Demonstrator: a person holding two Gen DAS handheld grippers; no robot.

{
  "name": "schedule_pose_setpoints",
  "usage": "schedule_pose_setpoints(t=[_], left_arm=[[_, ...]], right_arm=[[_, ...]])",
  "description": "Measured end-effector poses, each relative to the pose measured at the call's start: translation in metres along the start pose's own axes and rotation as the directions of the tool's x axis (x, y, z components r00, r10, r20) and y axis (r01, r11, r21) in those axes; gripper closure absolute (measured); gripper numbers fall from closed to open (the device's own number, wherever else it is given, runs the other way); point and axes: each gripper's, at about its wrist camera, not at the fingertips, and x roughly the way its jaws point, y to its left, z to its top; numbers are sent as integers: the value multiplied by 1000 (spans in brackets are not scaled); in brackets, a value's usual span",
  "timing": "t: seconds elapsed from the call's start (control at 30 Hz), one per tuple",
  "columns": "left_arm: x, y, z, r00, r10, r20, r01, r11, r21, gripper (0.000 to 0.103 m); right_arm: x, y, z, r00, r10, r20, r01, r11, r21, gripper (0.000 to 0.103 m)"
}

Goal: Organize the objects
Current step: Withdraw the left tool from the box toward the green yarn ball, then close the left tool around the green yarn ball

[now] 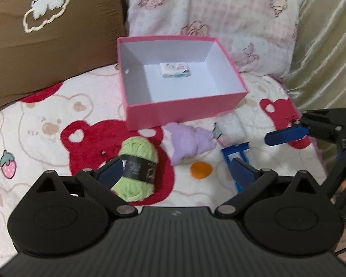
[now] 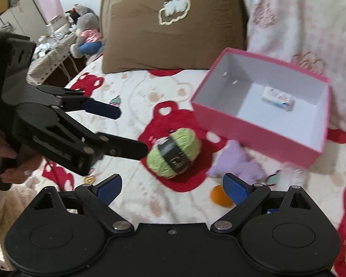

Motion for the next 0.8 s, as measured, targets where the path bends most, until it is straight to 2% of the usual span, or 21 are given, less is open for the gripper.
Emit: schedule_pose_setpoints(t=[0.27,0.5,0.63,0.73,0.8], left_arm=[[8,21,-15,1000,17,-7,-16,1000,21,2],[16,36,-22,1000,-19,6,19,1000,23,2],[34,49,-28,999,3,-37,-3,1000,4,3],[45,57,-32,999,23,-41,-23,1000,20,3],[51,62,-35,999,11,-36,-11,1000,24,4]], right_arm=[[20,14,-6,999,37,-27,-38,999,-15,7],[43,22,-8,997,54,-56,-55,998,-21,7],[64,23,-8,994,84,-69,-85,996,-7,7],[79,22,-8,992,100,-70,-100,995,17,7],[88,21,-8,991,117,-70,-115,993,37,7]])
